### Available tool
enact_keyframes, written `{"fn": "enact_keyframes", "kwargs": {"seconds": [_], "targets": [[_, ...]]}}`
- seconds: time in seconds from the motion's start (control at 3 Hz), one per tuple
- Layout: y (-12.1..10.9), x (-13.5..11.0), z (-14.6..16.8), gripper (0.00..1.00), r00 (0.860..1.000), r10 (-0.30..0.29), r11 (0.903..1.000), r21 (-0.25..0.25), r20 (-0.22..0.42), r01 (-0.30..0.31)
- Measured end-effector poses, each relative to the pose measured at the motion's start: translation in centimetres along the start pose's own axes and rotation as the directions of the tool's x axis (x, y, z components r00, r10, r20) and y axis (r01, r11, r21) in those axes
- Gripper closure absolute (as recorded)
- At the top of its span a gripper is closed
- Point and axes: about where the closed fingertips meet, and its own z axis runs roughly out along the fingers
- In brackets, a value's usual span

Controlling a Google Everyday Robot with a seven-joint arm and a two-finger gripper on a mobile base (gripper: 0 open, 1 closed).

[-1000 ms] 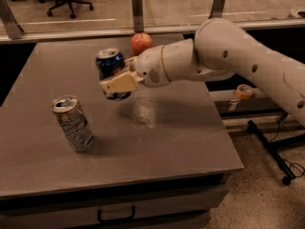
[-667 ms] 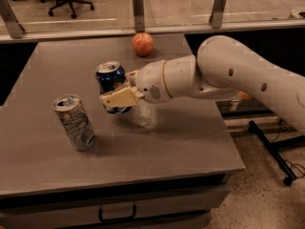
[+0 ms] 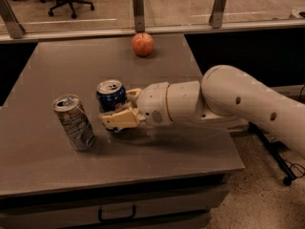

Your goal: Move pepsi can near redbull can

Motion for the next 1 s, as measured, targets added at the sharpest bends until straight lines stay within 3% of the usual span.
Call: {"fn": "enact_keyframes", "kwargs": {"seconds": [0.67,1.0], "targets": [[1.8,1.4,0.2,0.13,1.0,-0.009,0.9996,-0.028,0.028,0.01],[2.7,1.4,-0.6,0.0,1.0,-0.009,0.9989,-0.045,0.005,0.009]]}}
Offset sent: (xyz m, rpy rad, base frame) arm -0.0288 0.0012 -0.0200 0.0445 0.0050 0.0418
